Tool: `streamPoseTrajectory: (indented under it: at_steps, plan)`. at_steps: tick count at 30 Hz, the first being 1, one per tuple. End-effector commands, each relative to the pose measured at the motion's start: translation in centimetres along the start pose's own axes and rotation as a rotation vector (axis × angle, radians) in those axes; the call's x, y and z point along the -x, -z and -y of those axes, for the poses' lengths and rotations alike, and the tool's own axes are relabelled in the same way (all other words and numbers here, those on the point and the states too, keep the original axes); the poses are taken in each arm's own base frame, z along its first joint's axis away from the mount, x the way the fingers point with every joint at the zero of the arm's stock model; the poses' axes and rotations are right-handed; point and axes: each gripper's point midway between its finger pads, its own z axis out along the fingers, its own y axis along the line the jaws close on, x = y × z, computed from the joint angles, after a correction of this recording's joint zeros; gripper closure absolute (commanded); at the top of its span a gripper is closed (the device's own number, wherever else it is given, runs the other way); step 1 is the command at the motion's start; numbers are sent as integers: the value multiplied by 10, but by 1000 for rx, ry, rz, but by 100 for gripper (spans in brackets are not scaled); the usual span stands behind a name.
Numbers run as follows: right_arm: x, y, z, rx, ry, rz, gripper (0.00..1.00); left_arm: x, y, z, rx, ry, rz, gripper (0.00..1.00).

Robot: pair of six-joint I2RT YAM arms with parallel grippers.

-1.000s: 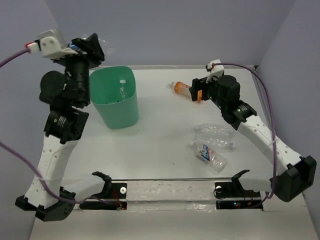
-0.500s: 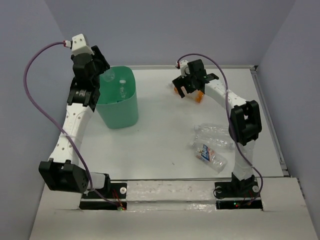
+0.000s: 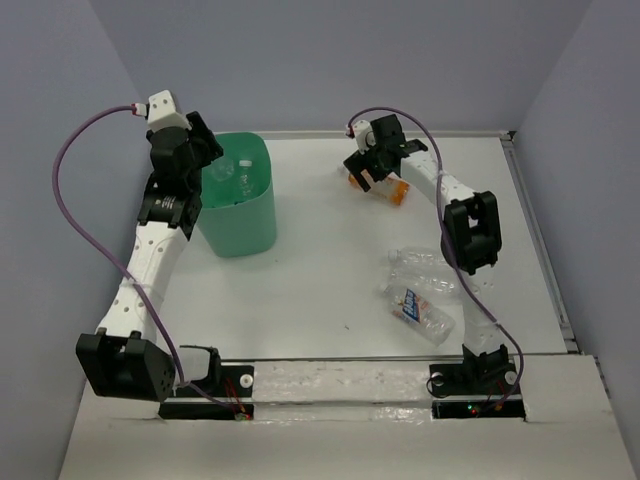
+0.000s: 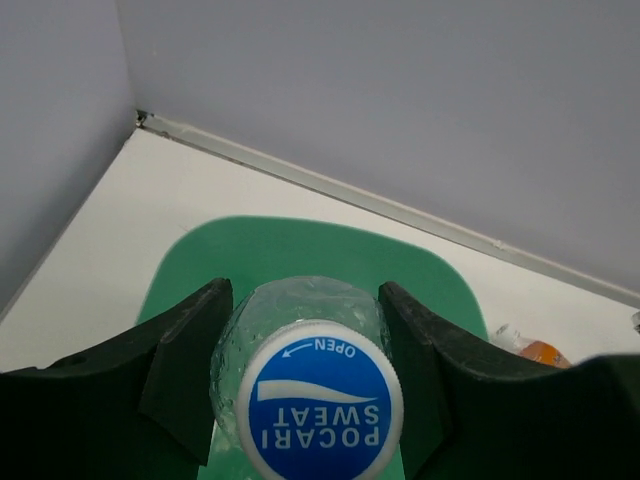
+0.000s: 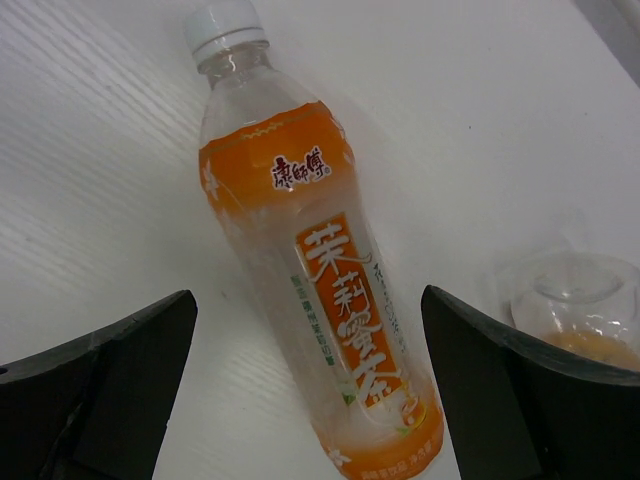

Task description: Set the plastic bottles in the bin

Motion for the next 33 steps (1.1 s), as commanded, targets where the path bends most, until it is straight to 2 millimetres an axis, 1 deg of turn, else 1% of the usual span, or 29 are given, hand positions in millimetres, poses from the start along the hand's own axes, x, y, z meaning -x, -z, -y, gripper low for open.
streamPoseTrajectory:
  at_steps: [1,2,3,5,8,9,10,11,12,13,14,15,16,17,18,19,20,21,22,23,24,25,26,27,28,29,30,31,33]
  plan:
    - [-6,-18,9,-9,26,-41,0,-19,-2,-3,-11,47,-18,18]
    - [-3,-20,10,-9,24,-34,0,-16,2,-1,-26,58,-4,3]
    - [-5,-26,8,-3,17,-38,0,-19,4,-2,-28,61,-9,1]
    - [8,-28,8,7,6,2,2,-10,12,1,-44,61,7,1]
    - [13,-39,4,28,-12,33,7,3,24,6,-77,69,32,1]
    - [11,-45,-1,51,-23,32,9,12,34,12,-112,95,48,1]
    - [13,-44,0,49,-27,39,11,16,40,15,-136,108,53,1]
    - [13,-49,-4,67,-30,43,14,25,52,20,-169,124,78,1]
    - [13,-50,-5,73,-39,46,16,29,59,27,-213,138,80,1]
    - [17,-48,-5,74,-44,61,19,33,65,30,-234,145,89,1]
    - [24,-46,-3,65,-49,88,22,42,76,32,-258,151,115,1]
    - [23,-46,-5,70,-64,91,26,42,82,36,-286,150,115,1]
    - [29,-42,-4,70,-72,114,30,43,87,37,-299,148,120,1]
    - [49,-28,1,57,-76,180,37,51,100,36,-312,151,149,1]
    - [51,-23,-3,70,-104,193,39,42,105,39,-347,144,130,1]
    - [62,-14,-3,74,-115,228,42,40,109,38,-354,143,131,1]
    - [75,-4,-1,78,-124,273,46,44,122,37,-370,144,152,1]
    - [91,16,1,75,-130,319,48,34,124,34,-370,143,139,1]
    - [99,25,2,77,-152,348,52,37,136,34,-392,145,159,1]
    - [114,47,6,65,-159,390,54,28,138,31,-393,136,147,1]
    - [120,58,8,60,-166,410,55,25,143,28,-395,130,150,1]
    - [128,71,3,63,-168,433,55,23,148,26,-396,128,153,1]
    - [127,80,1,68,-189,437,55,23,153,23,-390,130,164,1]
    - [150,120,0,64,-195,523,55,21,161,17,-380,140,176,1]
    - [159,138,-10,84,-191,562,55,18,164,17,-385,151,172,1]
    - [163,149,-23,124,-190,600,55,11,170,20,-414,159,169,1]
    - [173,169,-42,166,-197,643,55,6,174,27,-462,166,162,1]
    - [189,212,-52,191,-180,729,55,4,177,30,-487,168,163,1]
    - [204,245,-74,222,-170,822,56,3,186,35,-523,171,177,1]
